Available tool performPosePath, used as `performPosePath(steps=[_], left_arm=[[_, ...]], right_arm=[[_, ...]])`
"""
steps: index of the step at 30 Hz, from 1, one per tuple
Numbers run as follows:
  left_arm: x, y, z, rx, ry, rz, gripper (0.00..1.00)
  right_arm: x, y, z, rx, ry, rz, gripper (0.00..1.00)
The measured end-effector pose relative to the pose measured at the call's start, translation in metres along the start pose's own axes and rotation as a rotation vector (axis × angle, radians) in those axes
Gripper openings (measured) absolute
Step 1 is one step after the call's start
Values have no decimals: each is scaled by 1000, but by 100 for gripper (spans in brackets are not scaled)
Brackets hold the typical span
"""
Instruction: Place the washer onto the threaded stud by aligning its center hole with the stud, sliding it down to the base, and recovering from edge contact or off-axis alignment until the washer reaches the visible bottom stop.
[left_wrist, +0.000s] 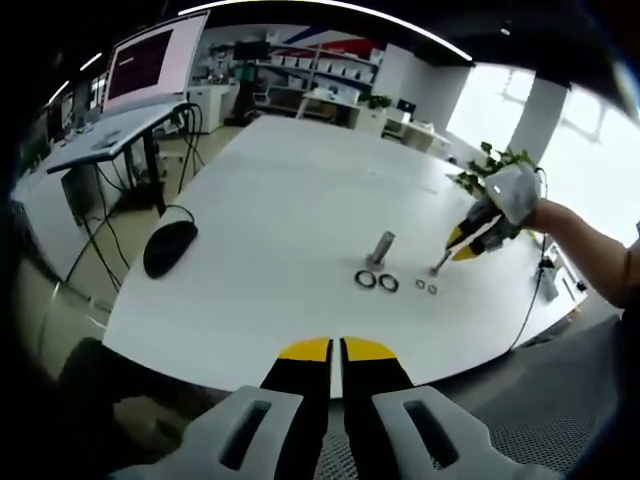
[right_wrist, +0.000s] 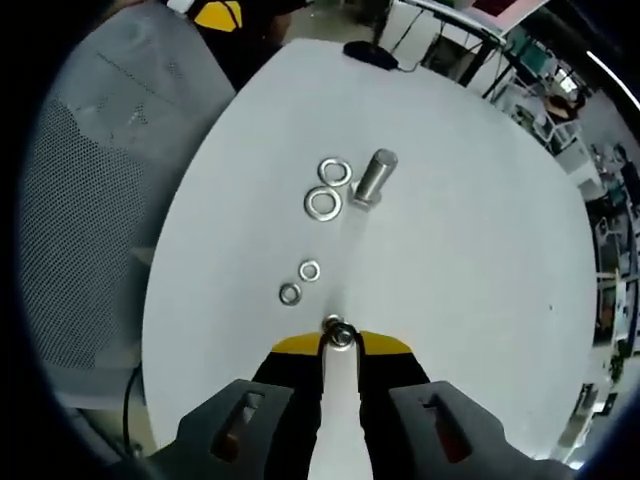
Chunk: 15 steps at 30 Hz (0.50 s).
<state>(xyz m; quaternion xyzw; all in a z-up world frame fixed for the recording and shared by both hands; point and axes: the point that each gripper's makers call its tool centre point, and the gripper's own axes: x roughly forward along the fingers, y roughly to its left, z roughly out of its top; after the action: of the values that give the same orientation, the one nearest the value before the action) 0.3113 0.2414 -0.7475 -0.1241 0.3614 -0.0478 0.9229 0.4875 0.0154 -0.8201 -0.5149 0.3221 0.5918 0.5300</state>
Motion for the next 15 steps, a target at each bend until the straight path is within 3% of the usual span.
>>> performPosePath(steps=[15], left_arm=[[0, 1, -2, -3, 15, 8, 1]], right_arm=[[27, 4, -10, 3, 47, 35, 13]])
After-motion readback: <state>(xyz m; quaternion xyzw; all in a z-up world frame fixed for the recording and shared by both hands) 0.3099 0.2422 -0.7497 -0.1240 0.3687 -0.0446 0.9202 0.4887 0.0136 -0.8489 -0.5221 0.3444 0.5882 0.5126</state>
